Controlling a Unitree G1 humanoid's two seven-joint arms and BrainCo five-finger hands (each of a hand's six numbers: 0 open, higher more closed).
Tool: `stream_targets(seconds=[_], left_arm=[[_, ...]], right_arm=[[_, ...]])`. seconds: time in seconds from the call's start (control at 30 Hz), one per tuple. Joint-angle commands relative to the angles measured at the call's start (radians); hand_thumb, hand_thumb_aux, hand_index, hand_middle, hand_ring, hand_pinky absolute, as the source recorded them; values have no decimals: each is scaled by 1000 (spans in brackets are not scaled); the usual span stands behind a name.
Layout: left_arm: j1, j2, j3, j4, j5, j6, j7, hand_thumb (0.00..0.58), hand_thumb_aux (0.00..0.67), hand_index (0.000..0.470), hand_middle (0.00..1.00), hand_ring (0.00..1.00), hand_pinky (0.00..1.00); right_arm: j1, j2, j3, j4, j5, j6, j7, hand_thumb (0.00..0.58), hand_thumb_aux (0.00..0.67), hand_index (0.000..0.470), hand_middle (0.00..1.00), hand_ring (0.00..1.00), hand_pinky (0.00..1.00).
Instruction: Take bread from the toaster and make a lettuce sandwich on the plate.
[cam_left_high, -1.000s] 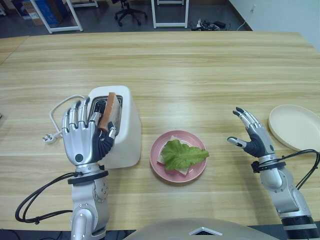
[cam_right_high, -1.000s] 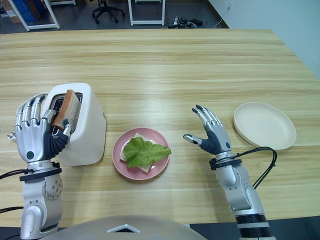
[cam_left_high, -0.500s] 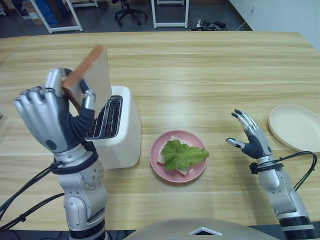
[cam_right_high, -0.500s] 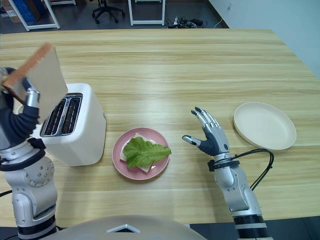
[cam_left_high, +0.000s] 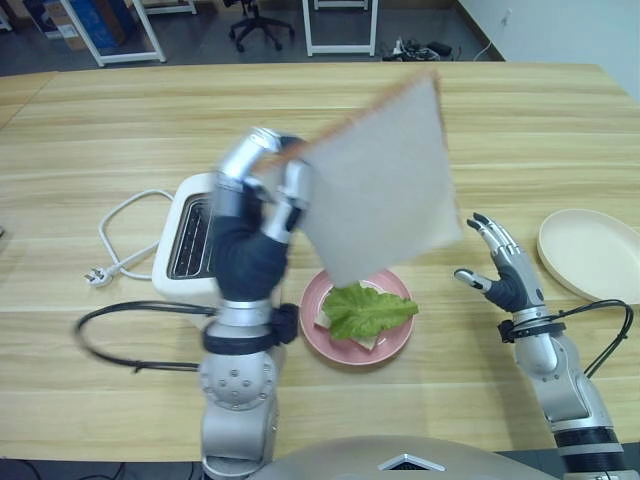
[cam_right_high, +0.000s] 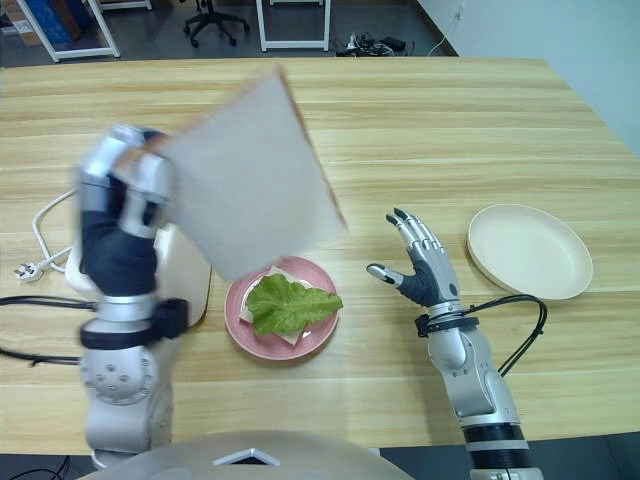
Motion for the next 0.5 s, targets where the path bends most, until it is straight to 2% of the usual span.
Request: stream_targets(seconds=[0.03, 0.3, 0.5], left_arm=[[49, 44, -36, 201, -12, 9, -49, 580, 670, 470, 1000, 1000, 1000], [-11, 78, 28, 495, 23, 18, -57, 580, 670, 470, 1000, 1000, 1000], [-16, 117, 53, 516, 64, 15, -60, 580, 670, 470, 1000, 1000, 1000]], right_arm=[[-7, -8, -22, 11, 18, 7, 7, 0, 0, 0, 0, 0, 0], [-5, -7, -24, 32, 18, 1, 6, 0, 0, 0, 0, 0, 0], [-6, -7, -15, 43, 12, -2, 10, 0, 0, 0, 0, 0, 0]])
